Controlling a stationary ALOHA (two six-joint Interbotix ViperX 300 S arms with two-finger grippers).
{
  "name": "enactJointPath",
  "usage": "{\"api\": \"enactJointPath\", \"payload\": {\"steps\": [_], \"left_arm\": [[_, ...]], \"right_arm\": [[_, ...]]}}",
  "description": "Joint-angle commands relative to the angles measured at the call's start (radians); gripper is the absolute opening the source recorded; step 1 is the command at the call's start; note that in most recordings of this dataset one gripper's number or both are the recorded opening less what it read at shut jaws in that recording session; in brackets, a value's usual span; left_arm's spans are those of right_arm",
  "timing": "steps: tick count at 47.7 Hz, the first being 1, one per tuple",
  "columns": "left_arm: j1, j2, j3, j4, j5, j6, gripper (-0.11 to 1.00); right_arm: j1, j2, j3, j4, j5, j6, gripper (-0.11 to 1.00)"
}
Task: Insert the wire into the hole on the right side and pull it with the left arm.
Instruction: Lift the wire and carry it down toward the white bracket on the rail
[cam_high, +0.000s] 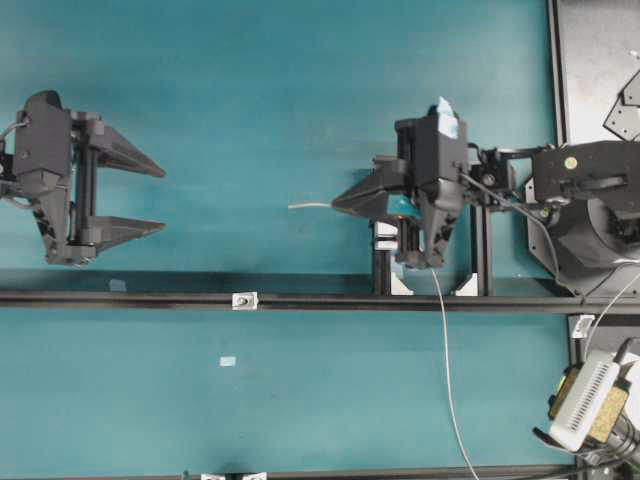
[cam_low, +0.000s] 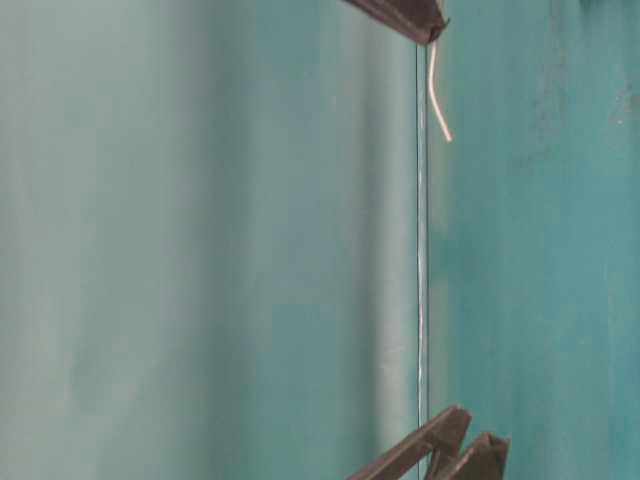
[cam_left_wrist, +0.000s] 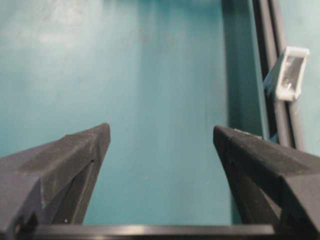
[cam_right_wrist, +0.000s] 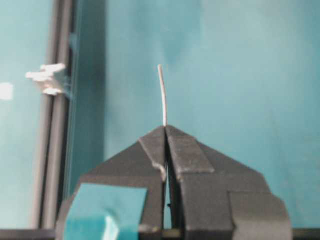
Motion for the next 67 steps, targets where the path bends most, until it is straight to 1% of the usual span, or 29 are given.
{"api": "enactJointPath", "payload": {"steps": [1,7,10,17,20,24,26,31,34,35,39,42,45,48,53,58,67], "left_arm": [[-0.005,0.017,0.003,-0.003,-0.06,-0.023,0.56],[-0.011,0.064,0.015,-0.003,-0.118,-0.054,0.56],[-0.026,0.089,0.011,-0.003,-0.153,-0.066,0.56],[-0.049,0.144,0.008,-0.003,-0.244,-0.069,0.56],[-0.052,0.173,0.008,-0.008,-0.281,-0.072,0.56],[-0.058,0.199,0.006,-0.011,-0.322,-0.077,0.56],[-0.061,0.21,0.003,-0.011,-0.337,-0.083,0.56],[-0.067,0.233,-0.006,-0.011,-0.36,-0.094,0.56],[-0.074,0.245,-0.014,-0.011,-0.365,-0.094,0.56],[-0.077,0.25,-0.017,-0.011,-0.365,-0.094,0.56],[-0.089,0.27,-0.032,-0.011,-0.368,-0.094,0.56],[-0.107,0.29,-0.044,-0.011,-0.379,-0.094,0.56],[-0.121,0.311,-0.055,-0.011,-0.394,-0.094,0.56],[-0.132,0.331,-0.064,-0.011,-0.416,-0.094,0.56],[-0.144,0.357,-0.078,-0.012,-0.443,-0.095,0.56],[-0.156,0.371,-0.086,-0.012,-0.446,-0.103,0.56],[-0.181,0.379,-0.094,-0.012,-0.451,-0.123,0.56]], "right_arm": [[0.023,-0.012,0.017,0.005,-0.075,0.011,0.0],[0.054,-0.009,0.048,0.044,-0.133,0.014,0.0],[0.064,-0.003,0.061,0.064,-0.164,0.012,0.0],[0.104,0.041,0.083,0.104,-0.262,0.009,0.0],[0.126,0.069,0.086,0.132,-0.304,0.002,0.0],[0.16,0.109,0.083,0.183,-0.351,-0.02,0.0],[0.179,0.129,0.08,0.215,-0.376,-0.038,0.0],[0.242,0.176,0.071,0.333,-0.44,-0.121,0.0],[0.284,0.198,0.066,0.414,-0.476,-0.181,0.0],[0.305,0.209,0.061,0.457,-0.492,-0.212,0.0],[0.364,0.235,0.048,0.563,-0.531,-0.285,0.0],[0.403,0.253,0.034,0.627,-0.546,-0.328,0.0],[0.436,0.272,0.018,0.678,-0.557,-0.353,0.0],[0.463,0.298,0.003,0.713,-0.565,-0.36,0.0],[0.497,0.336,-0.018,0.738,-0.597,-0.36,0.0],[0.528,0.38,-0.037,0.755,-0.641,-0.36,0.0],[0.574,0.451,-0.067,0.821,-0.699,-0.365,0.0]]}}
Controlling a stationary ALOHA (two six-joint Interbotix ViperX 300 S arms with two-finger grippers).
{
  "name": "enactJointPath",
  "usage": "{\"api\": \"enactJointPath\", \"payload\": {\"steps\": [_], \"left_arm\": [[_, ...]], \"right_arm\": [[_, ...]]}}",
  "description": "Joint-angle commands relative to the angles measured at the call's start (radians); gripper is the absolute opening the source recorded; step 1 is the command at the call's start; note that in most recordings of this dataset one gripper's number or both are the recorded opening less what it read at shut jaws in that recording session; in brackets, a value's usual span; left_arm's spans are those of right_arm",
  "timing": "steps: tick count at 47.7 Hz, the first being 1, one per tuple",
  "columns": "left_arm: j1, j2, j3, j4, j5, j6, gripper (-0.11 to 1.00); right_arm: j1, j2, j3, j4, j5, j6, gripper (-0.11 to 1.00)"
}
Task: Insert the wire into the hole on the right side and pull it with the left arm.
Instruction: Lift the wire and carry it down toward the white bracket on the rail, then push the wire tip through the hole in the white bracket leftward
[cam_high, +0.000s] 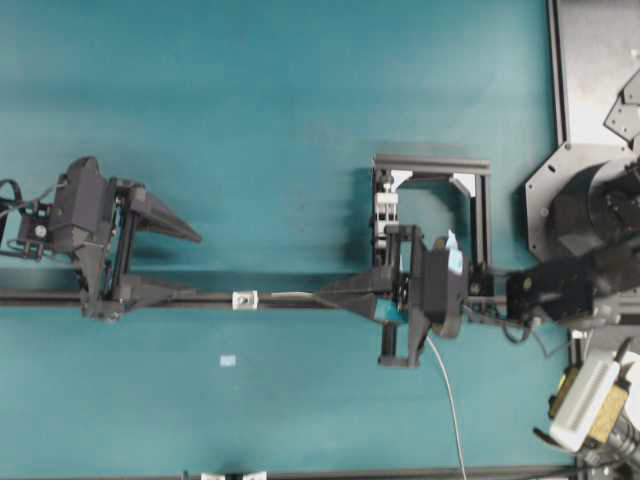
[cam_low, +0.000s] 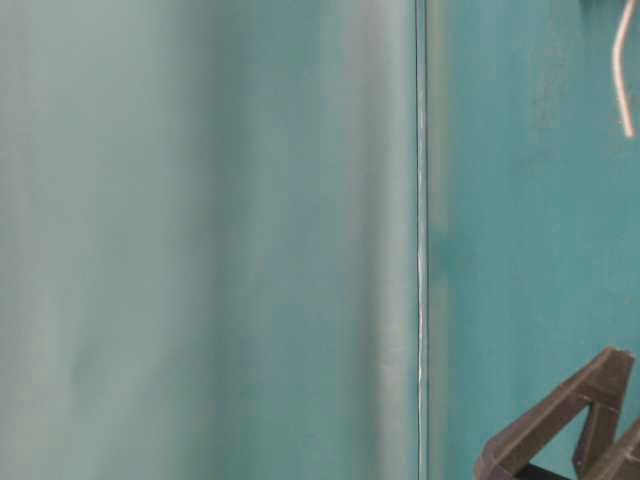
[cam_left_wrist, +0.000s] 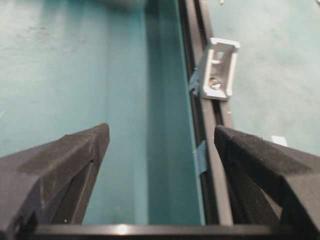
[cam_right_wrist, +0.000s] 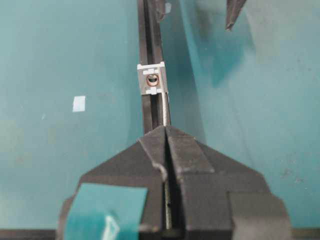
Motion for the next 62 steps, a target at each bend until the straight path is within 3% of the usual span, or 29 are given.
{"api": "enactJointPath", "payload": {"steps": [1,26,62], "left_arm": [[-0.015,-0.009,-0.012,-0.003,-0.014,-0.003,0.56],[-0.018,0.067,-0.083,-0.003,0.002,-0.009,0.56],[-0.018,0.032,-0.067,-0.003,0.025,-0.009,0.56]], "right_arm": [[0.021,0.015,-0.025,0.025,-0.029,-0.003,0.0],[0.041,0.092,-0.04,0.032,-0.081,-0.005,0.0],[0.043,0.173,-0.057,0.034,-0.161,-0.002,0.0]]}}
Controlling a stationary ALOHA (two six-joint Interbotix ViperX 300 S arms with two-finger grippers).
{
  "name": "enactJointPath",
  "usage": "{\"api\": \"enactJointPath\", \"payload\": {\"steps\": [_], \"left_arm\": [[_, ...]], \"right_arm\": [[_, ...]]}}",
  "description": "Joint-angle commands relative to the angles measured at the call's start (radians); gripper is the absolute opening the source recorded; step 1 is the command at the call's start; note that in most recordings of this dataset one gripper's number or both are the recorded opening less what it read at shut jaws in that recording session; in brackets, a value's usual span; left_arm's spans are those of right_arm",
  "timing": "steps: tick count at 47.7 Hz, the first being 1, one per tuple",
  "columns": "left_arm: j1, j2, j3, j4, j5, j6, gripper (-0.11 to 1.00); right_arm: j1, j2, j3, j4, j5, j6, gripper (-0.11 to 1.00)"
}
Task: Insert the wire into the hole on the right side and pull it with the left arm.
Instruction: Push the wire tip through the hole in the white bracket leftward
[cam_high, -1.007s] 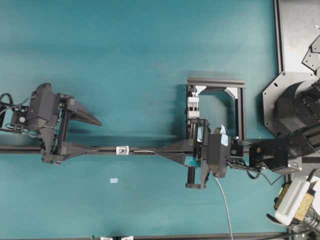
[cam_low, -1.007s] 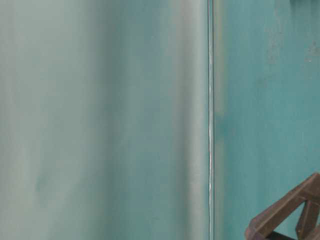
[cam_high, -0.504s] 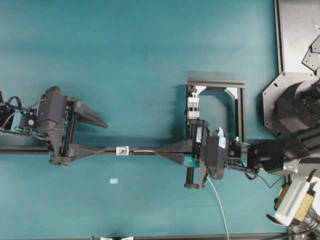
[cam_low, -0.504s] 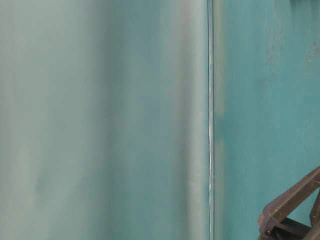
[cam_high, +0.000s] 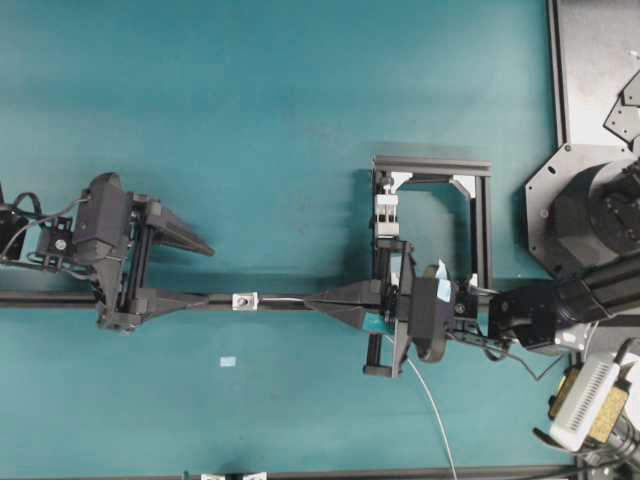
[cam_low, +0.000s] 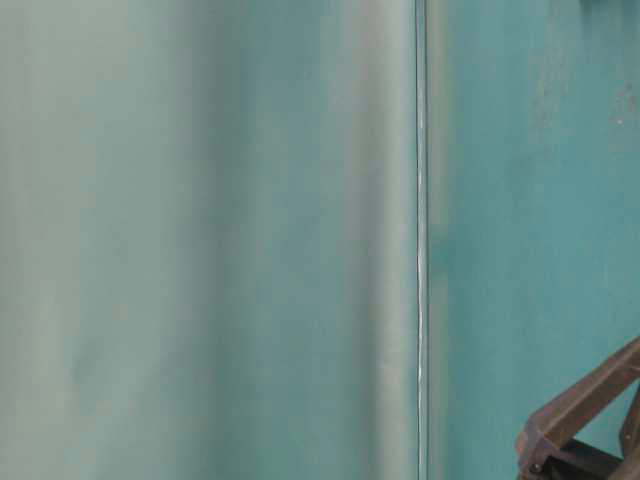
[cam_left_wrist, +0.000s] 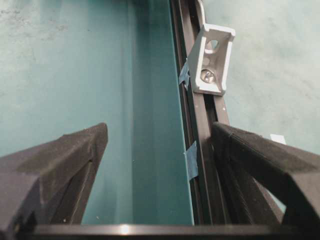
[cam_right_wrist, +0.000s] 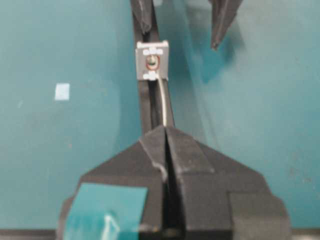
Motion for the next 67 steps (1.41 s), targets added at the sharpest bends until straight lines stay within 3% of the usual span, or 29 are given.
{"api": "enactJointPath", "payload": {"steps": [1,67], "left_arm": [[-0.003,-0.037,-0.005,0.0,0.009,0.003,0.56],[-0.003,-0.041,-0.005,0.0,0.028,0.003,0.56]], "right_arm": [[0.005,0.0,-0.011,0.002,-0.009,0.009,0.0],[0.005,0.009,-0.044,0.018,-0.031,0.006,0.0]]}}
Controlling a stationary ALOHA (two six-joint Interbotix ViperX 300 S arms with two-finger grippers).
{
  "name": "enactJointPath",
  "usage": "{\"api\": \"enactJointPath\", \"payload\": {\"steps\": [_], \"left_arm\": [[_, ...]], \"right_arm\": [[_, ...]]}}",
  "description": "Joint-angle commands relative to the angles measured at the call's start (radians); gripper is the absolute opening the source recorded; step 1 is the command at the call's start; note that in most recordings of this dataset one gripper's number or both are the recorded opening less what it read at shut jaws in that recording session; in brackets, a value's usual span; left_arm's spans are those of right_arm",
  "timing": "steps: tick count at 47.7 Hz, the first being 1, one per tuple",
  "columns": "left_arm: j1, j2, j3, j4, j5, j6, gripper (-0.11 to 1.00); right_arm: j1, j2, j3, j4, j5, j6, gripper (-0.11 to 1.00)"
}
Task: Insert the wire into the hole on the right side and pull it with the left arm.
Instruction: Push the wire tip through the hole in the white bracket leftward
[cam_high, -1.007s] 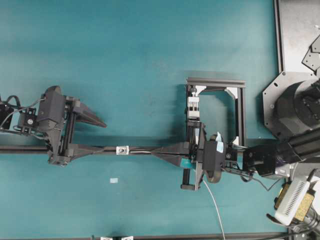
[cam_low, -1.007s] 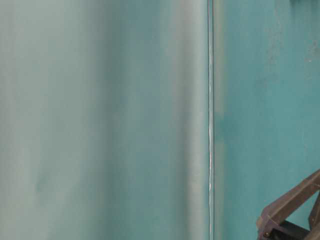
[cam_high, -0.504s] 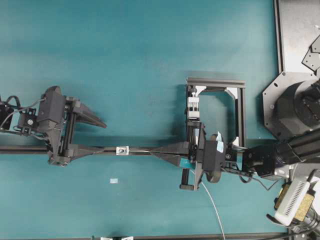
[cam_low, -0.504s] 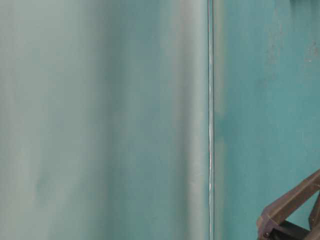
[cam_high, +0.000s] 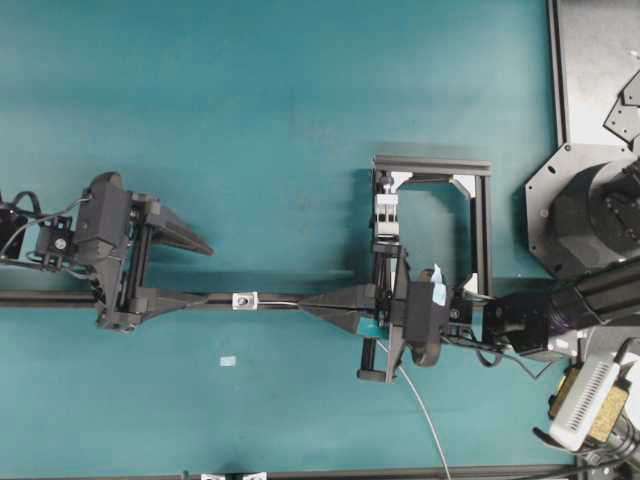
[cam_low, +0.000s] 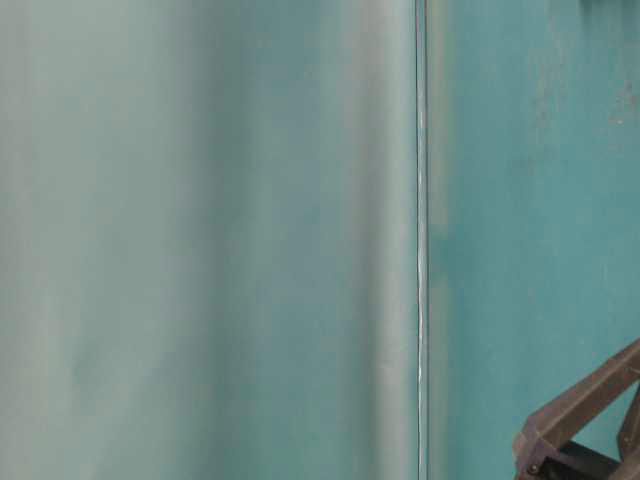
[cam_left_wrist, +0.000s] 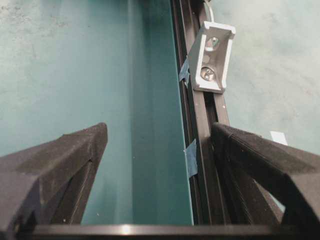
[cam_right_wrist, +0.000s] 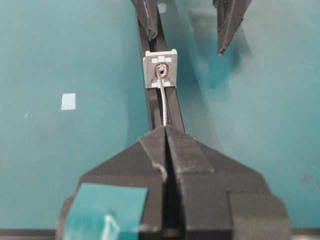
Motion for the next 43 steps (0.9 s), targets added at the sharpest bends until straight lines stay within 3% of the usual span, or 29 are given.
{"api": "enactJointPath", "payload": {"steps": [1,43], "left_arm": [[-0.003,-0.031,-0.005,0.0,-0.005,0.003,0.56],[-0.003,-0.031,-0.005,0.0,-0.006,0.005,0.56]], "right_arm": [[-0.002,-0.011,-0.012,0.002,-0.014,-0.003,0.0],[-0.048,0.048,-0.08,0.002,-0.011,-0.015,0.0]]}}
